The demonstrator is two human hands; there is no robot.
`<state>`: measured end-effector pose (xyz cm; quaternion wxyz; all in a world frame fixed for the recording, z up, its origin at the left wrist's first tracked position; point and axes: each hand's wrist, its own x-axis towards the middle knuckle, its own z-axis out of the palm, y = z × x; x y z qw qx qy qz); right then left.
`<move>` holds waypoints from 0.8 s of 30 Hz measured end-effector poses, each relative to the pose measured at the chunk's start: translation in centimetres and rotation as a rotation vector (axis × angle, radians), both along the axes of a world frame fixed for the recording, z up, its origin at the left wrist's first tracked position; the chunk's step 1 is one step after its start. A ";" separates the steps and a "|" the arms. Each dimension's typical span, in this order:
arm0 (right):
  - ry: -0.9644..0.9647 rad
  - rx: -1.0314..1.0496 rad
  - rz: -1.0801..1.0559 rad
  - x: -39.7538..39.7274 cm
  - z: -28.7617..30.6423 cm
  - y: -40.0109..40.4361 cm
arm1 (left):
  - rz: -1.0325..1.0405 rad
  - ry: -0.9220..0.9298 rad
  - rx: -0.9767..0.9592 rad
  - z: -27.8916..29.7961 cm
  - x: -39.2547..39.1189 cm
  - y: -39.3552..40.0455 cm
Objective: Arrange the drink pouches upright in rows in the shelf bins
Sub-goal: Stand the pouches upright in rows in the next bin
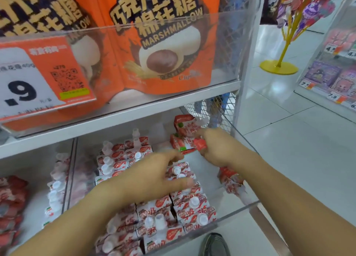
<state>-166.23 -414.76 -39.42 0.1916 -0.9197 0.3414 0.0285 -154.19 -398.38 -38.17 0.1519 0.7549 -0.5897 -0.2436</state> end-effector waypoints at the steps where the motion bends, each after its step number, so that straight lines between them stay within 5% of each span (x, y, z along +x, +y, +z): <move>1: -0.080 0.114 -0.051 -0.7 0.7 0.2 | 0.056 0.066 -0.058 0.1 0.2 -0.2; 5: -0.480 0.730 -0.217 -2.3 3.1 2.0 | 0.232 0.219 -0.186 0.3 1.3 -1.9; 11: -0.740 1.036 -0.183 -0.7 1.9 2.2 | 0.371 0.369 -0.267 0.8 3.8 -3.2; 17: -0.473 0.380 -0.037 1.2 -0.4 1.3 | 0.225 -0.181 -0.257 0.7 4.3 -3.7; 24: -0.299 -0.167 0.006 1.5 -0.5 -0.3 | -0.057 -0.233 -0.001 -0.8 3.7 -4.1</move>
